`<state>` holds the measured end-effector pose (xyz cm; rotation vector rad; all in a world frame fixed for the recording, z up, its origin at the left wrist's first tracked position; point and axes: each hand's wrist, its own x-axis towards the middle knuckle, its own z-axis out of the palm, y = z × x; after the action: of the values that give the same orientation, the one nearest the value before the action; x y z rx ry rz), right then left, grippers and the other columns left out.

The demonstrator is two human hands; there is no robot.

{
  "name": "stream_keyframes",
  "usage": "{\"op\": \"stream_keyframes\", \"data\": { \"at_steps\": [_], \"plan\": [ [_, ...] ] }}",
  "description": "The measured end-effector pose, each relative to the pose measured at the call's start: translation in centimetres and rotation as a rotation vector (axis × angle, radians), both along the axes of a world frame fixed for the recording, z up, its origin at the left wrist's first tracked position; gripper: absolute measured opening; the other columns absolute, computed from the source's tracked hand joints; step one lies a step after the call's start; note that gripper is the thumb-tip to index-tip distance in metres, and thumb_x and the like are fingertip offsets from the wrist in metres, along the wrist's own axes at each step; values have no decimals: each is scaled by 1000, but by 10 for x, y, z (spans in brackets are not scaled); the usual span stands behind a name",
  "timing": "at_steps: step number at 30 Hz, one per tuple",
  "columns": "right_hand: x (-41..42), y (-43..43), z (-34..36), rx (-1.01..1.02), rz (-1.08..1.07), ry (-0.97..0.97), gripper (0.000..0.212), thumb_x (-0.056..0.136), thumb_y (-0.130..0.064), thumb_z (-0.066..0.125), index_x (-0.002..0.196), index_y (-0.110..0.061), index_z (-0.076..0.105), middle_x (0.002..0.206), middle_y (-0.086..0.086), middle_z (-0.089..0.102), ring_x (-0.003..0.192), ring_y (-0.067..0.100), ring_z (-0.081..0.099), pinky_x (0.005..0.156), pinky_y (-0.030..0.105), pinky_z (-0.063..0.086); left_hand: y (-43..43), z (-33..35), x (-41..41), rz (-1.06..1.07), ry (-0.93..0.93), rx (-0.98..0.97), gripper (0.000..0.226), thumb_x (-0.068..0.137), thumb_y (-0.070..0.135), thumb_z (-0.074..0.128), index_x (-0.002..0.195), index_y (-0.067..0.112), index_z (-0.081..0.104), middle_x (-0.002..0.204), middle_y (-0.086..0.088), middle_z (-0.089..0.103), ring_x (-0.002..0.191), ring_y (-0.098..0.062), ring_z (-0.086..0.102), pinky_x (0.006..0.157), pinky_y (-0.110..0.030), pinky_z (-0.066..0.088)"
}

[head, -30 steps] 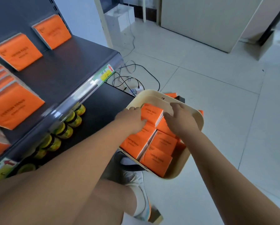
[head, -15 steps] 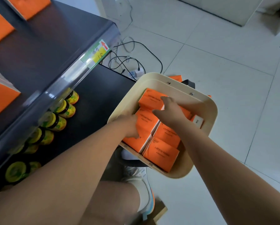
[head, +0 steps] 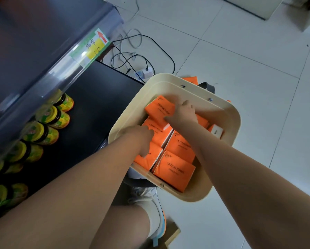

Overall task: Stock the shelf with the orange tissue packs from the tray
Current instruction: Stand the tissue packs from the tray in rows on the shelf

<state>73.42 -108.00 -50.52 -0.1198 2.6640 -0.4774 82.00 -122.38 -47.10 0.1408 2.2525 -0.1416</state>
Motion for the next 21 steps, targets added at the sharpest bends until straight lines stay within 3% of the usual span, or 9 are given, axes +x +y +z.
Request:
{"op": "stream_keyframes", "data": {
  "at_steps": [5,8,12,15,18,21],
  "plan": [
    [11,-6,-8,-54,-39,30,71,78,-43,80,133,-11,48,130,10,50,122,30,46,95,42,50,-10,-5,-2,103,29,85,71,68,39,89,126,29,49,114,4,60,94,-23,62,83,-45,58],
    [19,-6,-12,-257,-151,-20,62,72,-32,85,118,-17,46,106,1,58,108,25,55,83,40,52,-16,-5,-4,168,84,130,61,68,38,89,114,29,49,114,2,62,96,-23,62,77,-40,54],
    [28,-4,-12,-405,-150,-76,48,82,-21,78,122,-20,52,92,-4,57,82,17,58,65,31,45,-21,1,-5,275,105,197,66,74,36,87,131,26,55,127,0,61,108,-25,61,87,-43,55],
    [34,-2,-6,-487,-153,-84,40,88,-17,70,125,-21,57,103,0,62,91,22,62,73,34,52,-26,13,-5,322,129,220,65,74,39,86,131,25,59,122,1,63,106,-24,62,86,-41,55],
    [38,1,4,-541,-149,-44,39,87,-11,66,125,-19,61,113,4,65,102,24,62,81,34,51,-27,30,-5,353,173,217,47,72,41,87,108,21,63,101,1,63,90,-22,61,79,-38,56],
    [36,7,27,-601,-141,5,38,87,-8,65,124,-18,64,109,0,63,104,21,61,85,33,51,-29,51,-3,378,232,234,38,71,43,87,91,24,60,94,0,62,82,-20,59,73,-36,53]
  ]
}}
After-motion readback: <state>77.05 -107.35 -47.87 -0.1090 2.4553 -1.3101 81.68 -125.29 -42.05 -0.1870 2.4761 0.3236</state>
